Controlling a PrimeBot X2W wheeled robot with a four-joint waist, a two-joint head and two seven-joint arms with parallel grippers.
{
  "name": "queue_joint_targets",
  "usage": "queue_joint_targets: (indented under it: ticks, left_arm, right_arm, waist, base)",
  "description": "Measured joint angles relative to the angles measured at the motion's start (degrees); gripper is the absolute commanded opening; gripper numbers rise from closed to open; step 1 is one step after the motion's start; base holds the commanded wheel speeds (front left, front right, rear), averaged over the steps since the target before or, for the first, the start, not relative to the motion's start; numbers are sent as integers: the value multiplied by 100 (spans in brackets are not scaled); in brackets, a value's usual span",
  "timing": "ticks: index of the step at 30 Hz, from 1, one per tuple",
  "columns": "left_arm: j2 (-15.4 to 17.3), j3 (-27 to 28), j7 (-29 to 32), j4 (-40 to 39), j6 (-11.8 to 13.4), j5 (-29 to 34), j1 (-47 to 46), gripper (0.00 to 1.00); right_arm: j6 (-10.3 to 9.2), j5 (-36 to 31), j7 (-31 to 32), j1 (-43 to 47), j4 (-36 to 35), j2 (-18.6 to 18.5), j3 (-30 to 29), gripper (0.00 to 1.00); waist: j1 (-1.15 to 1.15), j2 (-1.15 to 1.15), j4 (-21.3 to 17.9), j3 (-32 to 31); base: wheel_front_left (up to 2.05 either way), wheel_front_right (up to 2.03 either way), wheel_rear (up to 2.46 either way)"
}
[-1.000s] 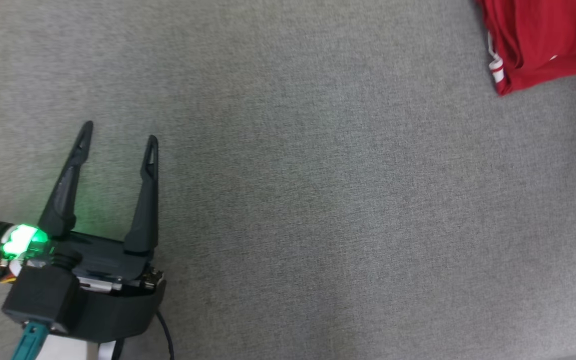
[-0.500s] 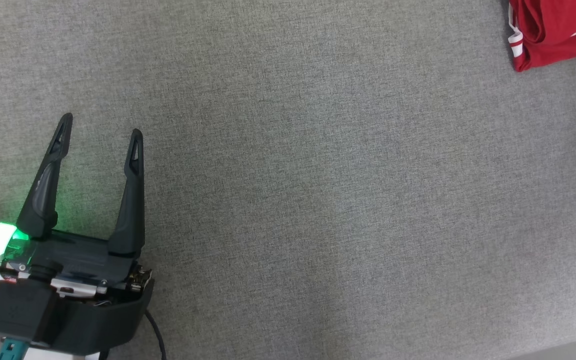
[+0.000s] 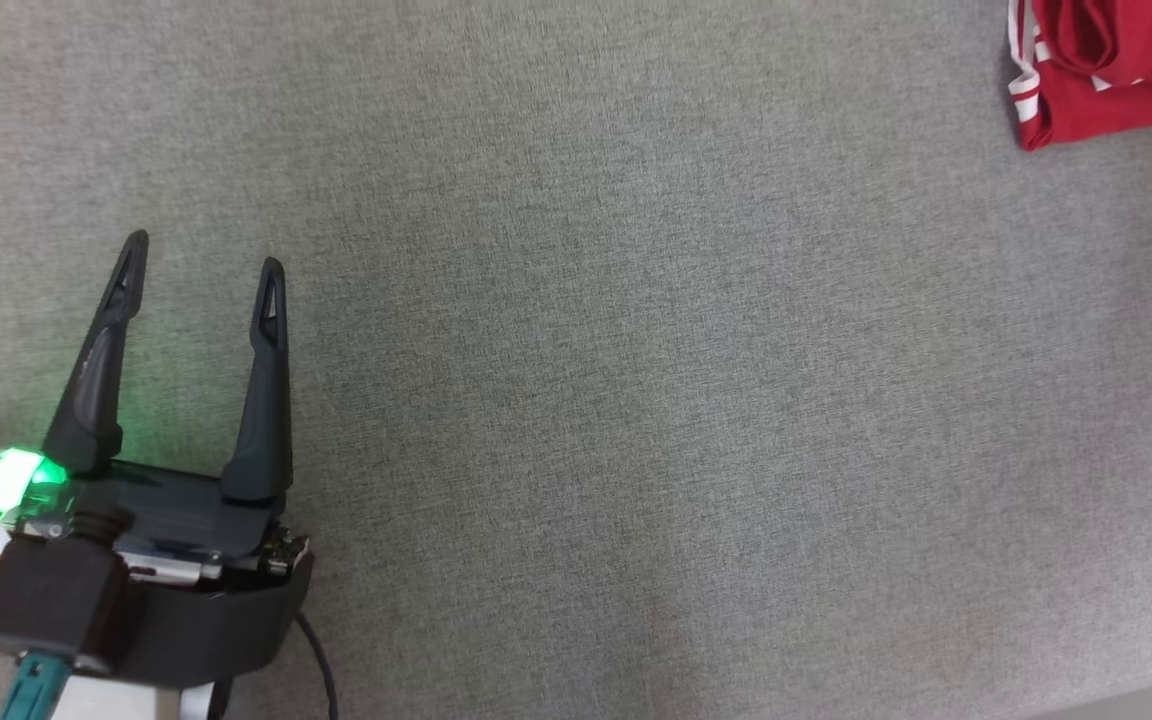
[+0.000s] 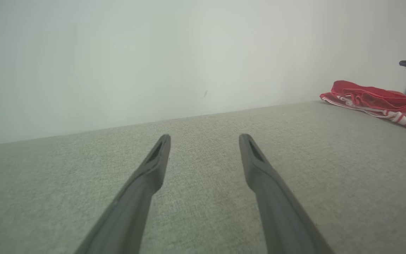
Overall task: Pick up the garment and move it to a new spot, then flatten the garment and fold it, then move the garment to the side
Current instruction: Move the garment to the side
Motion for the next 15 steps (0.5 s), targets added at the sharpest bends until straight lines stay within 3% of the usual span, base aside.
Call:
queue_joint_targets:
  ticks: [6,15]
  left_arm:
    - [-159,16,2,278,5,-45,65,100]
    - [-400,261,2,744,63,-155,438,100]
  right_arm:
    - [0,-48,-132,334,-376,266,-147,100]
    - [0,143,-350,1199,-1146,998,-276,100]
  waist:
    - [0,0,67,-291]
    - [0,0,253,-957]
  base:
    - [0,0,0]
    - [0,0,0]
